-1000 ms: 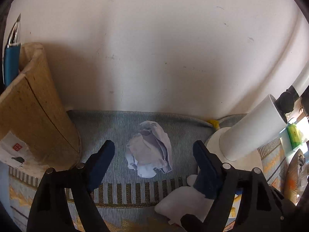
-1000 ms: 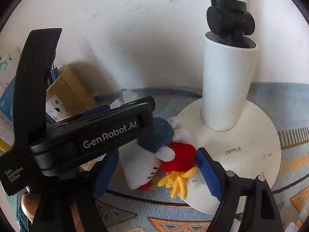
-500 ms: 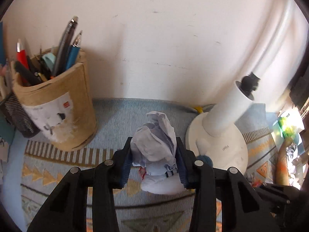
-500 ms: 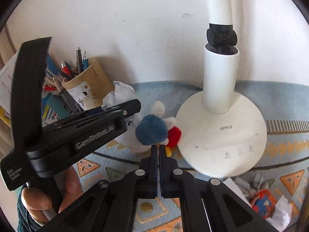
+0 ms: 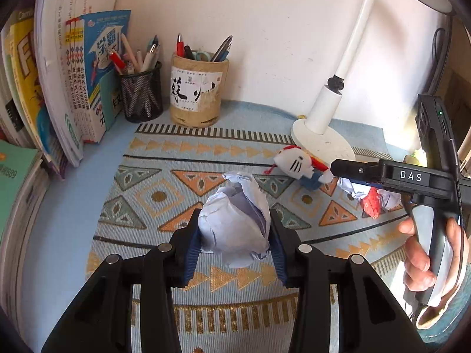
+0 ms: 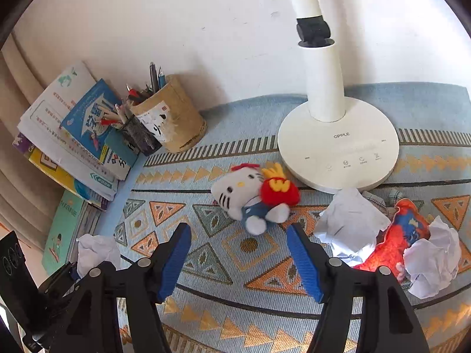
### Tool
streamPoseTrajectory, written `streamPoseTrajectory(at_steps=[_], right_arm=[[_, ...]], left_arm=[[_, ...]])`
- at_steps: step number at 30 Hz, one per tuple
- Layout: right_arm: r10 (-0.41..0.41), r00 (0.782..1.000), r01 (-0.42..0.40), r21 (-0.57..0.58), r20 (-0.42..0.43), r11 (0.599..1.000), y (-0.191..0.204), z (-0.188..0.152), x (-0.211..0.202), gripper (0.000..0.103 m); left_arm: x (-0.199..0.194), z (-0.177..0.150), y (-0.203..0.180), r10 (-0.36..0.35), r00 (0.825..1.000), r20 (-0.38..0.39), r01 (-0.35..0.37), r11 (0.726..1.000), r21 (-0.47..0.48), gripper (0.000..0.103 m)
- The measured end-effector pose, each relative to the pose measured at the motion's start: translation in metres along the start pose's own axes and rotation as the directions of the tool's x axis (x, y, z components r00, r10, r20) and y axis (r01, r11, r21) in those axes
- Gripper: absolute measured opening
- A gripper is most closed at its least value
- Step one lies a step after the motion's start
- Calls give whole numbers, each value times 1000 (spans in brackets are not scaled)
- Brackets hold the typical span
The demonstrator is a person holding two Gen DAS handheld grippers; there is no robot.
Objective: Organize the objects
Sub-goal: 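Lift the paper ball with the left tool while the right tool grasps the Hello Kitty plush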
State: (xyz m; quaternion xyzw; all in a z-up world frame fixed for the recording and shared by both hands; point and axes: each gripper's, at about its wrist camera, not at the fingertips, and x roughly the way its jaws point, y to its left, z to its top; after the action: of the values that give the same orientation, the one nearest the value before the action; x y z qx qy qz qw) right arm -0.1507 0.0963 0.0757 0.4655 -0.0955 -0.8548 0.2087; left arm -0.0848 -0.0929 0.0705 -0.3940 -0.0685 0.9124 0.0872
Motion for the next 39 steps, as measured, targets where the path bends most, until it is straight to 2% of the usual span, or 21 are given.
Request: streamPoseTrajectory(at_steps=[1, 4, 7, 10, 12, 15, 16, 17, 19, 21, 22, 23, 26, 28, 31, 33, 36, 38, 39], right_arm=[[-16, 1000, 16, -36, -6, 999, 3, -2, 5, 80], [-146, 989, 146, -136, 10, 980, 15, -3, 25, 80], [-159, 987, 155, -181, -7, 971, 15, -1, 39, 80], [-194, 981, 187, -226, -7, 956, 20, 8, 55, 80], [-218, 976, 210, -243, -4, 947, 23, 15, 66, 80], [-277, 960, 277, -319, 46, 906, 37, 16, 73, 80], [-286, 957, 283, -350, 46, 893, 43, 15, 77, 77], [-307, 951, 300, -370, 41, 879, 47, 12, 81, 66], [-364, 931, 348, -398, 37, 849, 51, 7, 90, 61], [-379, 923, 372, -402, 65, 837, 54, 1, 87, 57], [-371, 926, 366, -386, 65, 846, 53, 0, 81, 56], [-340, 939, 337, -360, 58, 870, 51, -1, 72, 56], [-202, 975, 220, -298, 91, 929, 49, -8, 16, 56], [-148, 978, 185, -289, 147, 939, 47, -20, -32, 56], [-173, 961, 228, -269, 215, 936, 33, -56, -99, 57], [-205, 962, 239, -194, 182, 951, 9, -81, -122, 58], [-237, 963, 248, -78, 127, 966, -30, -121, -133, 58], [-249, 965, 252, -27, 79, 967, -51, -141, -131, 58], [-216, 975, 217, -4, 57, 976, -59, -148, -131, 58]], left_arm=[[1, -7, 2, -4, 1000, -2, 4, 1000, -4, 39], [6, -22, 2, -4, 1000, -1, 4, 1000, 5, 39], [10, -31, -1, -17, 1000, 26, 17, 1000, 16, 39], [22, -34, 2, -5, 1000, -26, 5, 1000, 16, 40], [23, -34, 1, -22, 999, -32, 23, 999, 23, 40], [21, -34, -3, -24, 999, -25, 26, 998, 54, 40], [22, -35, -5, -19, 999, -30, 21, 998, 63, 40], [22, -35, -6, -11, 999, -31, 13, 997, 70, 40], [21, -35, -7, -5, 1000, -27, 7, 997, 75, 40], [19, -35, -6, -4, 1000, -21, 5, 998, 68, 40], [18, -34, -5, -2, 1000, -20, 3, 998, 63, 40], [17, -34, -4, -3, 1000, -18, 4, 998, 57, 40], [13, -34, -3, -13, 1000, -11, 13, 998, 55, 40], [7, -37, -8, -16, 1000, -9, 17, 998, 58, 40], [-15, -46, -26, -72, 997, 5, 71, 995, 69, 40], [-31, -55, -46, -141, 990, 21, 139, 987, 75, 40], [-39, -71, -83, -217, 976, 3, 216, 972, 94, 40], [-35, -83, -108, -229, 973, -23, 230, 966, 121, 40], [-31, -89, -119, -220, 975, -41, 224, 965, 136, 40]])
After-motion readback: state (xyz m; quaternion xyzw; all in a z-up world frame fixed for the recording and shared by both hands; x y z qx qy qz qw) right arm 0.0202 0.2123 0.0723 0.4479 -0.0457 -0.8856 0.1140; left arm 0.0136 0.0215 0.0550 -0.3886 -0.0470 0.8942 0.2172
